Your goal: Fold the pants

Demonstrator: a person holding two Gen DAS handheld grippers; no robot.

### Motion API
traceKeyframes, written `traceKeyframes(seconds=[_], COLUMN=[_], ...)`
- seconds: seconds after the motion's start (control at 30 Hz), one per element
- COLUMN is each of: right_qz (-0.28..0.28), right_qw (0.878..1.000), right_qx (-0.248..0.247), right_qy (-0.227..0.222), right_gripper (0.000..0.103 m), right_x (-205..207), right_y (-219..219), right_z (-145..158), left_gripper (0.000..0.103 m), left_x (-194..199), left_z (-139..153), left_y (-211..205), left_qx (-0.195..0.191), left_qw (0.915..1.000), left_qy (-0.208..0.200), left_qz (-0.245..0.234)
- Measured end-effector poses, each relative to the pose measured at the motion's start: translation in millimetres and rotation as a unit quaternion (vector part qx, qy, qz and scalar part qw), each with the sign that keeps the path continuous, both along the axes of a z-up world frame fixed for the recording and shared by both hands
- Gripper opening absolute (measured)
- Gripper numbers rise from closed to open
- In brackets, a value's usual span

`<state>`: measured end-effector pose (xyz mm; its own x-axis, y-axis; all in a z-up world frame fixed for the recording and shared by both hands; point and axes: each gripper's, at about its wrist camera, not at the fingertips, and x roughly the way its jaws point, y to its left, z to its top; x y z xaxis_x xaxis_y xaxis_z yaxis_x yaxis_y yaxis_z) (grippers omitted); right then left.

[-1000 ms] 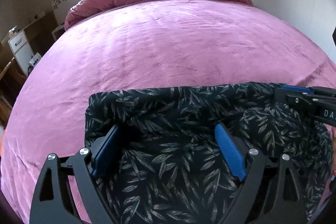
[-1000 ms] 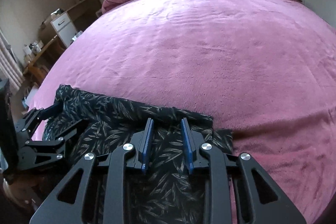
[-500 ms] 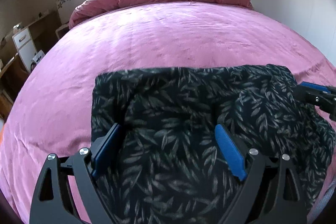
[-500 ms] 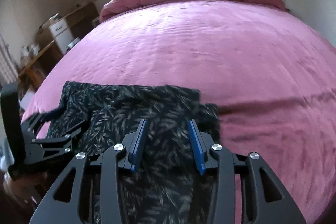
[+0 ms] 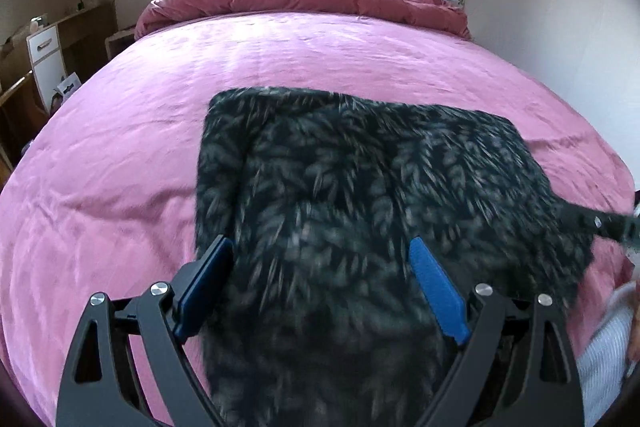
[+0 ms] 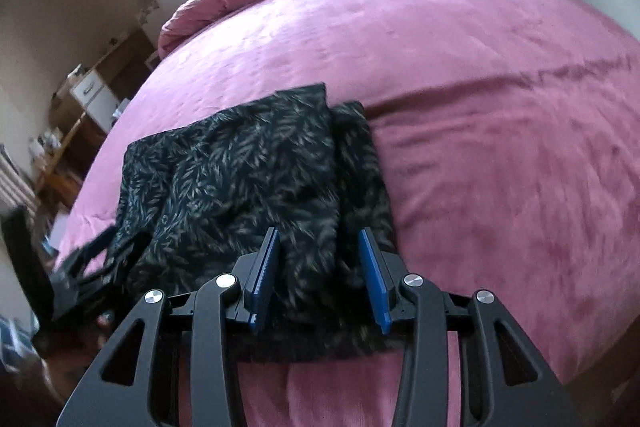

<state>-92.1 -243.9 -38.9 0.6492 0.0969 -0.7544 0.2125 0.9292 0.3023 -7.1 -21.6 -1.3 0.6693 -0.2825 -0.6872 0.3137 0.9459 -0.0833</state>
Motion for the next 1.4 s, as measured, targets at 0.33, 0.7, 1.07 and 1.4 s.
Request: traceKeyframes(seconds=[0.33,0.7,1.07,1.4], right_qz=[0.008,0.006,-0.005,-0.001], right_qw=[0.999,1.0,0.995,0.958], right_qx=[-0.033,-0.003,0.101,0.282], right_qy=[0.023,0.012,0.013,0.049], right_gripper=[0.011,0.029,0.07,0.071], right_x=[-7,-12,0,39], right_y=[4,-5,-30,-63], right_z=[-1,-4,-12,-53], left_gripper=[0.092,0.095,0.099,0.099], left_x=[-33,-31,-10,19], left_z=[-9,-29,-31,-32], left_y=[27,58,85,66], left_qx=[-0.021,-0.115,-0.17,-0.128], left_qw=[0.9994,0.992,0.9817,0.9821], left_qy=[0.023,0.052,0.087,0.12], left_qz=[-0.012,-0.01,-0.001,-0.068])
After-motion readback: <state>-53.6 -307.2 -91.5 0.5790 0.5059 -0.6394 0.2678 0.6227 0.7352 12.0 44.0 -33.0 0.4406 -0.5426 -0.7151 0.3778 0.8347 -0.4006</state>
